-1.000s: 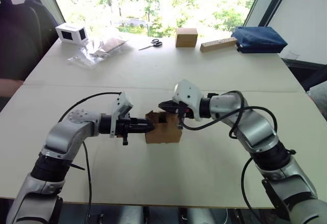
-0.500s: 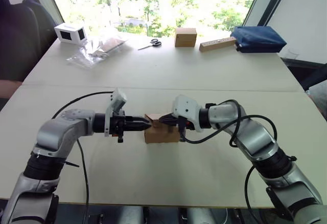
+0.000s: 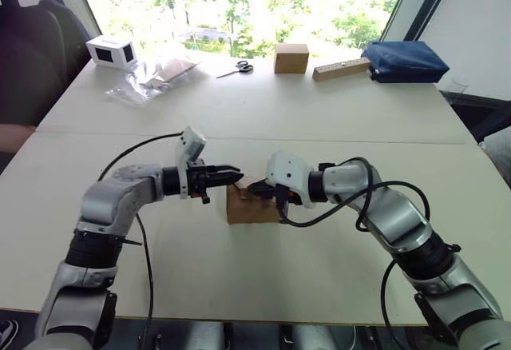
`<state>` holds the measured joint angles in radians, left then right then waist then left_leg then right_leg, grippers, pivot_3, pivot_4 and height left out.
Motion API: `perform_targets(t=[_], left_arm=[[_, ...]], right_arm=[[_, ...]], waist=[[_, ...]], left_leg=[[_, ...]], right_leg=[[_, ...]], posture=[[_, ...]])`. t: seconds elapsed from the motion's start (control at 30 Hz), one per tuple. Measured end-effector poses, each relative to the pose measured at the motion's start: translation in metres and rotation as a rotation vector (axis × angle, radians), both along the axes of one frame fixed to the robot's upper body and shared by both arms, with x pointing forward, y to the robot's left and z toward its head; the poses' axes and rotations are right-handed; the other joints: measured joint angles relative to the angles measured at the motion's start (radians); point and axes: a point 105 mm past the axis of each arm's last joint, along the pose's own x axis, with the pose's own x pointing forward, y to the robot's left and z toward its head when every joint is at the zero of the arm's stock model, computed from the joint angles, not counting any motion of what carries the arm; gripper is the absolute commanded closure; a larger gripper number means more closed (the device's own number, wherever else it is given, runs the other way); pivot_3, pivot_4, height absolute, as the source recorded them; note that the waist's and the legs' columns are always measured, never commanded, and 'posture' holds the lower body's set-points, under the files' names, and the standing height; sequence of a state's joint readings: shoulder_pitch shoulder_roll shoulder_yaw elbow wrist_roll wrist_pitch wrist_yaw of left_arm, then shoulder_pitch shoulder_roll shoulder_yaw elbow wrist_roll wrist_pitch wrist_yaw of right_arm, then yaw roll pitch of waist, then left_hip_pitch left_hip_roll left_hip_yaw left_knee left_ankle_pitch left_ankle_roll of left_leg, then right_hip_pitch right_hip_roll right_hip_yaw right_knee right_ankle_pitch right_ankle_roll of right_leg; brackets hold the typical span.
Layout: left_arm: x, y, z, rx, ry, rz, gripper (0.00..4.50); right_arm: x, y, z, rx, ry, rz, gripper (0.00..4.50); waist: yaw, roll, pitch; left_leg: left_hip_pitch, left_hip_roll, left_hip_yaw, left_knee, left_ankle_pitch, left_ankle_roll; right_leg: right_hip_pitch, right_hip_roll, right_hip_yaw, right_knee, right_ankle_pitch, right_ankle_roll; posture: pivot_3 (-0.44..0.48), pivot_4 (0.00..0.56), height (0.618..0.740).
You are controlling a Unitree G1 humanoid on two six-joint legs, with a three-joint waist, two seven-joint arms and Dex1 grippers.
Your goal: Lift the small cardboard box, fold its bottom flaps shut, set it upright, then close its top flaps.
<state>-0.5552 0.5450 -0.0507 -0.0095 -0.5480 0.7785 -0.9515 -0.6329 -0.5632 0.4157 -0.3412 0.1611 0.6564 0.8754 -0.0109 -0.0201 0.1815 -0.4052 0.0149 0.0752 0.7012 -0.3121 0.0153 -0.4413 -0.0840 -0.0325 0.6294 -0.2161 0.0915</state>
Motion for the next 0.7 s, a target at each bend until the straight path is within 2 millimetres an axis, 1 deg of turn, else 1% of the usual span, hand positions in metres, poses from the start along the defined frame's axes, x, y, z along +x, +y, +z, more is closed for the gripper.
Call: perform_targets(t=[0.1,0.4,0.57,0.7], left_arm=[[0.000,-0.001,0.000,0.002,-0.009,-0.002,4.44],[-0.006,-0.006,0.004,0.008,-0.014,-0.030,4.44],[-0.007,-0.007,0.002,0.016,-0.013,-0.038,4.44],[-0.008,-0.007,0.002,0.023,-0.016,-0.039,4.44]], right_arm=[[-0.001,0.000,0.000,0.000,0.002,-0.003,4.50],[-0.003,0.001,0.002,0.003,-0.004,0.002,4.50],[-0.005,-0.007,0.013,0.037,-0.006,-0.011,4.50],[-0.012,-0.012,0.011,0.027,0.013,0.000,4.50]], waist=[[0.000,0.000,0.000],[0.000,0.000,0.000],[0.000,0.000,0.000],[0.000,0.000,0.000]], left_leg=[[0.000,0.000,0.000,0.000,0.000,0.000],[0.000,0.001,0.000,0.000,0.000,0.000],[0.000,0.001,0.000,0.000,0.000,0.000],[0.000,0.001,0.000,0.000,0.000,0.000]], right_leg=[[0.000,0.000,0.000,0.000,0.000,0.000],[0.000,0.000,0.000,0.000,0.000,0.000],[0.000,0.000,0.000,0.000,0.000,0.000],[0.000,0.000,0.000,0.000,0.000,0.000]], posture=[[0.000,0.150,0.740],[0.000,0.150,0.740],[0.000,0.150,0.740],[0.000,0.150,0.740]])
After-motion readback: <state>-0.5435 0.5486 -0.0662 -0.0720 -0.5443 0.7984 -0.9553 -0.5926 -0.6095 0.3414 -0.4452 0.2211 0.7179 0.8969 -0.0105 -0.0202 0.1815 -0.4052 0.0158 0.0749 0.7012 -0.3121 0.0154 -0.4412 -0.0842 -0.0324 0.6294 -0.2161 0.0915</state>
